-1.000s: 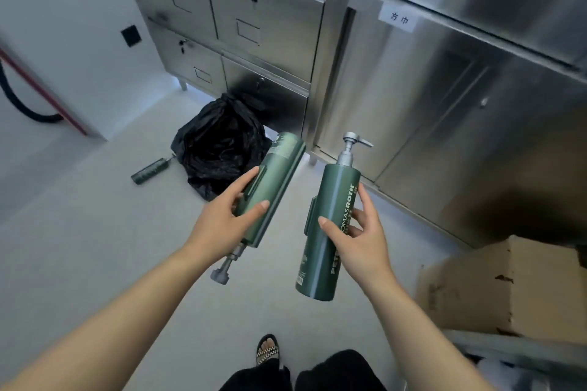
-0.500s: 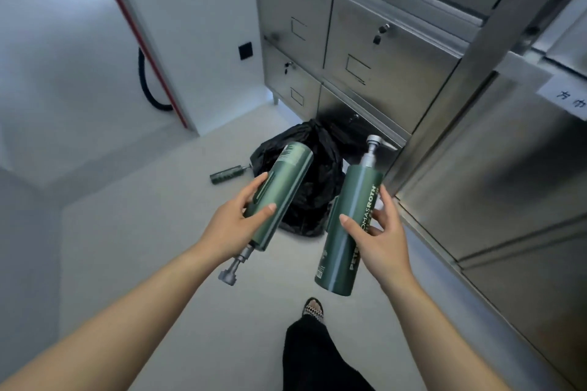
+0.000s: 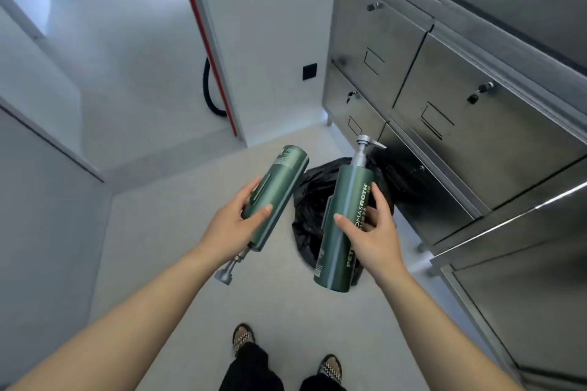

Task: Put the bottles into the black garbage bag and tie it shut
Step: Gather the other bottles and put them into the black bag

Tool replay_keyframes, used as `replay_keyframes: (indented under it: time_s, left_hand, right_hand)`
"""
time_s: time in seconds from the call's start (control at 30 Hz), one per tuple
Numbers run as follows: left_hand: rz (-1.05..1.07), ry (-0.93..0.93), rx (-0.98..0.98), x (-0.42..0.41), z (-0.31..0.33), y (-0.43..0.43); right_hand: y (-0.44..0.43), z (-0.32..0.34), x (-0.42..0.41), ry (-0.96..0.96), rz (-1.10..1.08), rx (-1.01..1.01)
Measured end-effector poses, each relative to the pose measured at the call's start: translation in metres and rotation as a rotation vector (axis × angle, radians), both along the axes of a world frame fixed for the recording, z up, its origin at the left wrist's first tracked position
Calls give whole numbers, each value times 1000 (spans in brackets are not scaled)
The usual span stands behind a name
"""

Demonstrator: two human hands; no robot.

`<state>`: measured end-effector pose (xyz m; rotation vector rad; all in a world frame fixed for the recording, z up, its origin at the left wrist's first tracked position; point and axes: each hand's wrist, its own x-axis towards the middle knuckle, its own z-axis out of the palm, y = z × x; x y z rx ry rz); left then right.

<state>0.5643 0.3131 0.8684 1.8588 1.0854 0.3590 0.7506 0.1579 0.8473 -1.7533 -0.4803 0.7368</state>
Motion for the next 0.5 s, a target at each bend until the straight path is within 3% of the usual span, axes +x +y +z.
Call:
replay_keyframes:
  time_s: [0.5]
  left_hand:
    - [-174,-97,15,28,13,210]
  right_hand:
    - [178,10,6,-74,-153,-19]
